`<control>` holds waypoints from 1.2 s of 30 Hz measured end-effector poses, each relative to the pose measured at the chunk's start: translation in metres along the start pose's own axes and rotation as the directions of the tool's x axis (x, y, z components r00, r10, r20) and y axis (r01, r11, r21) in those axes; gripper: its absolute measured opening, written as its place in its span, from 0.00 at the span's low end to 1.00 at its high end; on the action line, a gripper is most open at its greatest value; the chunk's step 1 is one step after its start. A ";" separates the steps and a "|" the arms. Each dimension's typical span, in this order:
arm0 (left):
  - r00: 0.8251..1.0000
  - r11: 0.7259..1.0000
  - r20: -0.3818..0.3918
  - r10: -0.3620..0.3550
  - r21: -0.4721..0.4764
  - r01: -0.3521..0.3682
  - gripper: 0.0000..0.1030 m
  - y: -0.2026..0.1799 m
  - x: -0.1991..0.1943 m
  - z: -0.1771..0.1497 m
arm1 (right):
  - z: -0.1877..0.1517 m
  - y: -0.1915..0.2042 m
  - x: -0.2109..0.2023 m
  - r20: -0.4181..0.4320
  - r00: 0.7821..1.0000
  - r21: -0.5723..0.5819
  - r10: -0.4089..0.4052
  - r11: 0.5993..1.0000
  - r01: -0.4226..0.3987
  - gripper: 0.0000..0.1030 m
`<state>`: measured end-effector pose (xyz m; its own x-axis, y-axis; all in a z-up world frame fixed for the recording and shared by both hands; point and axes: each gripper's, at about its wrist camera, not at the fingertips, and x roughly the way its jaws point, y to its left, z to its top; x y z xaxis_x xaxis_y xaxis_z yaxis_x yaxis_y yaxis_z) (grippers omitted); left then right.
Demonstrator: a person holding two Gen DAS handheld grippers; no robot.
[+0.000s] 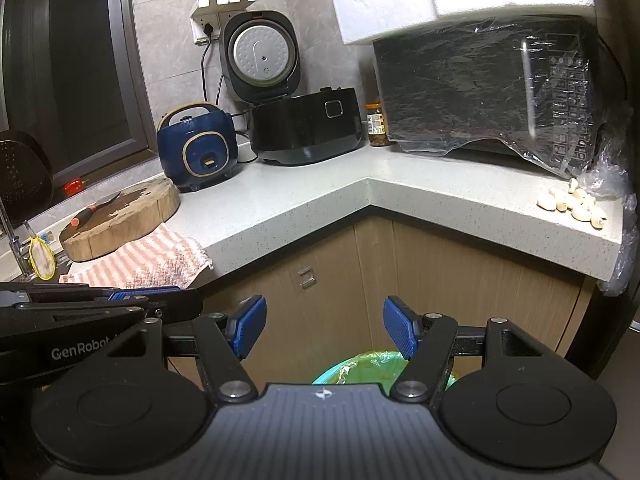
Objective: Collect trash
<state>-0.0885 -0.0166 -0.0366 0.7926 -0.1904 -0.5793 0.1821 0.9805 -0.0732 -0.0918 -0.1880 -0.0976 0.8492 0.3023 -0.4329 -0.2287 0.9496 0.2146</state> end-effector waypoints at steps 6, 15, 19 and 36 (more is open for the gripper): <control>1.000 1.000 -0.003 -0.006 0.003 0.006 0.15 -0.001 0.002 0.001 | 0.000 0.000 0.000 0.000 1.000 0.004 -0.003 1.000 0.003 0.64; 1.000 1.000 -0.007 -0.006 0.002 0.006 0.15 0.000 0.006 0.001 | -0.001 0.007 0.001 0.003 1.000 0.019 -0.016 1.000 0.015 0.64; 1.000 1.000 -0.009 -0.009 0.002 0.009 0.15 0.000 0.007 0.001 | -0.001 0.008 0.002 0.002 1.000 0.020 -0.017 1.000 0.017 0.64; 1.000 1.000 -0.014 -0.010 0.000 0.010 0.15 0.001 0.008 -0.003 | -0.004 0.011 0.007 -0.005 0.999 0.022 -0.048 0.999 0.048 0.64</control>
<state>-0.0837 -0.0168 -0.0437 0.7828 -0.1993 -0.5895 0.1898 0.9786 -0.0789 -0.0906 -0.1747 -0.1021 0.8569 0.2570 -0.4468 -0.1771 0.9609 0.2129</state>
